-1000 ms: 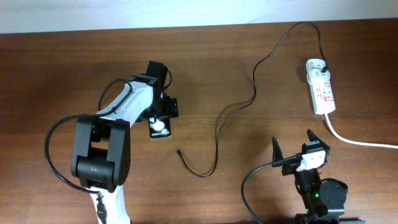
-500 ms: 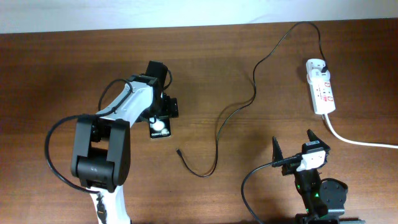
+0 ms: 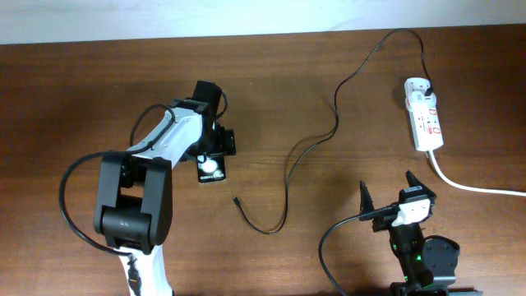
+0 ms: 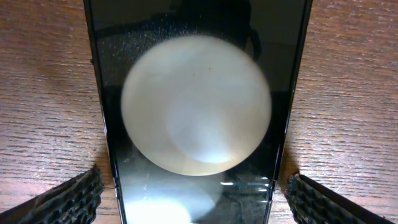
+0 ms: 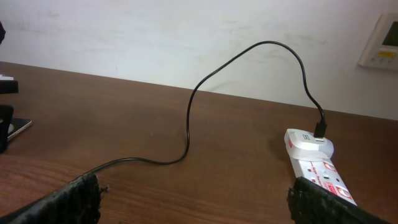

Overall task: Plug charger to phone and switch on socket
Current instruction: 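Lower the left gripper and close it on the phone's long sides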

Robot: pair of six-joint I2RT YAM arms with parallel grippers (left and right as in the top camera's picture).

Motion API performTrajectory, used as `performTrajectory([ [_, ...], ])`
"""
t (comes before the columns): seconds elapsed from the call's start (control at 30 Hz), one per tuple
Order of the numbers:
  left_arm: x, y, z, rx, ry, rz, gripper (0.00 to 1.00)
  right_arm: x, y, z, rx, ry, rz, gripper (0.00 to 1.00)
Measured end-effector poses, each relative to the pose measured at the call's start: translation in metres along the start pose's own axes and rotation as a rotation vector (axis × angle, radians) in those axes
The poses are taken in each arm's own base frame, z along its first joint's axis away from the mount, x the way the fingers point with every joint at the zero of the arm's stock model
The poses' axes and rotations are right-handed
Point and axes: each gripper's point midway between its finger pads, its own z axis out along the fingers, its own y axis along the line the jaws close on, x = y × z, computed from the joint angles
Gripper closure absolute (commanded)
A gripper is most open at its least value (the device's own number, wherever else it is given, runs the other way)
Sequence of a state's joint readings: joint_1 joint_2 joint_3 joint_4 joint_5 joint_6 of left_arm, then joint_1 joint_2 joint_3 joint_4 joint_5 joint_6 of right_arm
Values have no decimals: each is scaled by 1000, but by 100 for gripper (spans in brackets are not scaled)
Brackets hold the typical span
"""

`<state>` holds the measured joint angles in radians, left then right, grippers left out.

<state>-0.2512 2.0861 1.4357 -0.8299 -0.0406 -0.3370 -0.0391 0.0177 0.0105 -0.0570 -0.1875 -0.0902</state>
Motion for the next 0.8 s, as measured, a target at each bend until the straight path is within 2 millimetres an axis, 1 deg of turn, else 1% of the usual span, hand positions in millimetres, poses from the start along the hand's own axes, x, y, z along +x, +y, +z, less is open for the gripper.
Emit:
performTrajectory([
  [0.07, 0, 0, 0, 0, 0, 0, 2, 0, 0, 0, 0, 0, -1, 1],
  [0.8, -2, -1, 0, 2, -7, 0, 1, 0, 0, 0, 0, 0, 0, 2],
])
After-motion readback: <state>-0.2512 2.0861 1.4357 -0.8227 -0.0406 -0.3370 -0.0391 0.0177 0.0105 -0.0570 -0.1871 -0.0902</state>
